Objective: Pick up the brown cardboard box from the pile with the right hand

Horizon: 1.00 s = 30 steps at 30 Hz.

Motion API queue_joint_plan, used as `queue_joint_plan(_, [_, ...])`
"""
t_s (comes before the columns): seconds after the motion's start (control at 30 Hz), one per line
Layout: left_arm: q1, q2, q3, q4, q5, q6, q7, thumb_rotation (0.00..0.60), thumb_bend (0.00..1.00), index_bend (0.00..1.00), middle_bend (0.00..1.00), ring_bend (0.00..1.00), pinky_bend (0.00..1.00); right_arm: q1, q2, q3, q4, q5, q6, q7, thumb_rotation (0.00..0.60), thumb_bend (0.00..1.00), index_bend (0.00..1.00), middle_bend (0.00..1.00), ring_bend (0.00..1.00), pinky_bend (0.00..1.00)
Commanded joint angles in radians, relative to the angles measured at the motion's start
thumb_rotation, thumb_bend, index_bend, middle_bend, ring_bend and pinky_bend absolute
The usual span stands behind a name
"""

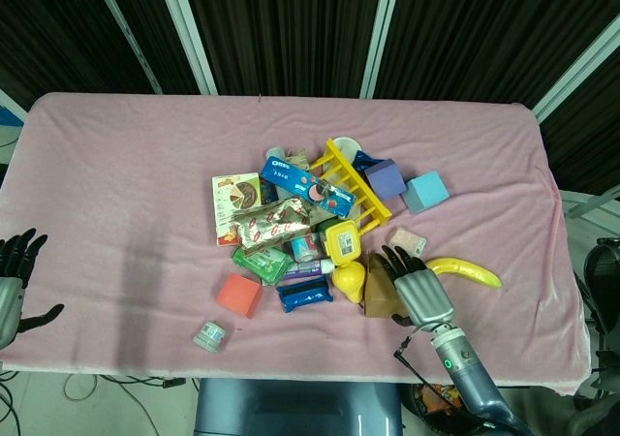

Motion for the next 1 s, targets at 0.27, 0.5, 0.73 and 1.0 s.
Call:
queue_joint_plan(0.27, [-0.005,0.005,-0.004,-0.006,-0.017,-0.016,0.001,0.6,0.0,0.0,0.0,0.0,0.0,0.051,-0.071,0.007,0.089,0.067,-0.027,-0.024,0.6,0.25,0.46,0.41,0.37,0.45])
queue_joint_plan(0.5, [-0.003,0.006,-0.005,-0.005,-0.012,-0.008,-0.012,0.6,0.0,0.0,0.0,0.0,0.0,0.043,-0.046,-0.022,0.059,-0.011,0.018,0.045,0.6,0.31,0.74,0.61,0.58,0.62])
queue_joint_plan(0.73, [0.0,0.006,-0.003,-0.002,-0.011,-0.006,-0.015,0.6,0.0,0.0,0.0,0.0,0.0,0.02,0.038,-0.017,-0.04,-0.139,0.13,0.158,0.6,0.31,0.74,0.61,0.58,0.62])
queue_joint_plan(1.0, [0.0,0.006,0.004,0.0,0.0,-0.005,-0.004,0.6,0.0,0.0,0.0,0.0,0.0,-0.047,0.17,-0.078,-0.185,-0.301,0.261,0.3,0.6,0.31,0.74,0.6,0.58,0.62])
